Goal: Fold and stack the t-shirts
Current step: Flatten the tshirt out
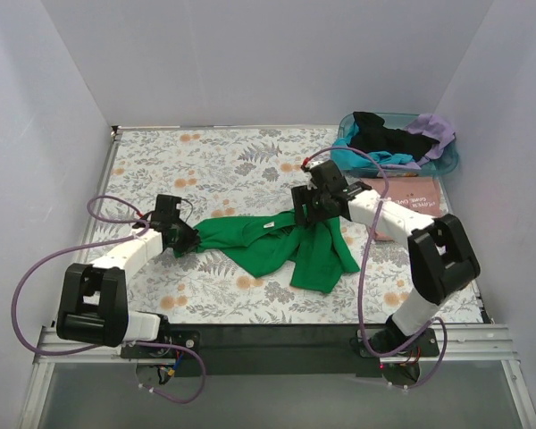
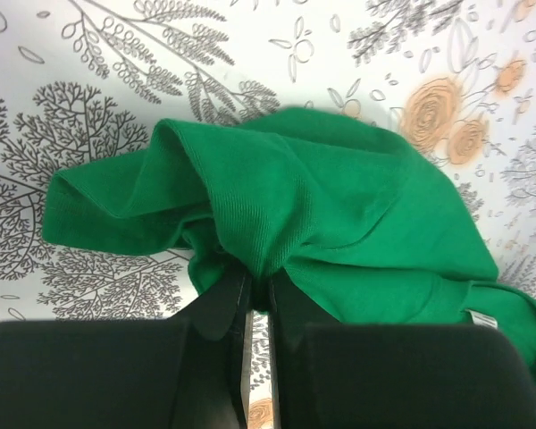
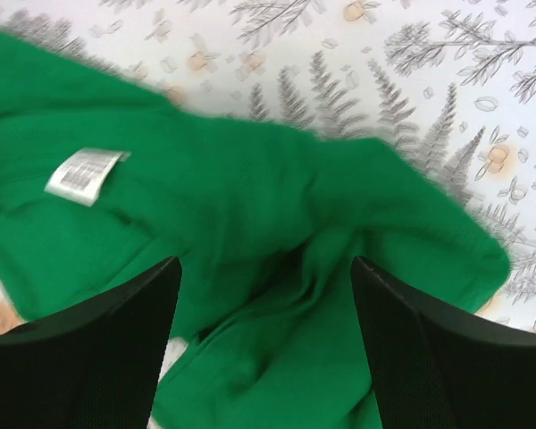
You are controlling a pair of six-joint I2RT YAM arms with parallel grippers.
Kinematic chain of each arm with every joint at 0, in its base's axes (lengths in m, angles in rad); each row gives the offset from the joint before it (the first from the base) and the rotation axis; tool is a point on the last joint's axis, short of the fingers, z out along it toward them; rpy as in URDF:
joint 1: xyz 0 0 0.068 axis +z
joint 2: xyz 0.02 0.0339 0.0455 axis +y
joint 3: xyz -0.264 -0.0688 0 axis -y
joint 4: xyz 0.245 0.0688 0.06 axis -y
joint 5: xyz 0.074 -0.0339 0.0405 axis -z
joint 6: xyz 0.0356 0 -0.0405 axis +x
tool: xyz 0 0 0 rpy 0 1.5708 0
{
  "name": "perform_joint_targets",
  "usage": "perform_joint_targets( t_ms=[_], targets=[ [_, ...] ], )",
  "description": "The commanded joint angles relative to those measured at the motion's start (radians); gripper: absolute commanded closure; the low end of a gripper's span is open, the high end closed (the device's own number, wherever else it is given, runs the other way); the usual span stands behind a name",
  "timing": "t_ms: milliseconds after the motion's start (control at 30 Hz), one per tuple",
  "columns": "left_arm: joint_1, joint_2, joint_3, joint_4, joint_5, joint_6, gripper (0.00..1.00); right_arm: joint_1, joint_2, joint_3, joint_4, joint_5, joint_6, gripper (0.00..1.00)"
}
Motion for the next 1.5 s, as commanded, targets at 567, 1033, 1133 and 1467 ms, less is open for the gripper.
perform_joint_targets(
  t_ms=[567,1033,1133,1467],
  targets=[
    [0.009,-0.153,-0.073,0.032,-0.008,0.021,1.00,0.463,-0.142,-0.357,-0.026,0.264,0.342,0.34],
    [0.011,-0.303,0.048,-0.086,0.088,0.030,1.00,0.472,-0.616,-0.317,-0.203,0.543,0.342,0.99],
    [0.011,-0.405,0.159,-0.161,0.047,0.026,1.00,0.466,-0.809,-0.209,-0.226,0.604,0.250,0.99],
    [0.014,-0.429,0.722,-0.494,-0.350,-0.014,1.00,0.461,-0.910,0.287,-0.272,0.918,-0.021,0.99]
  ],
)
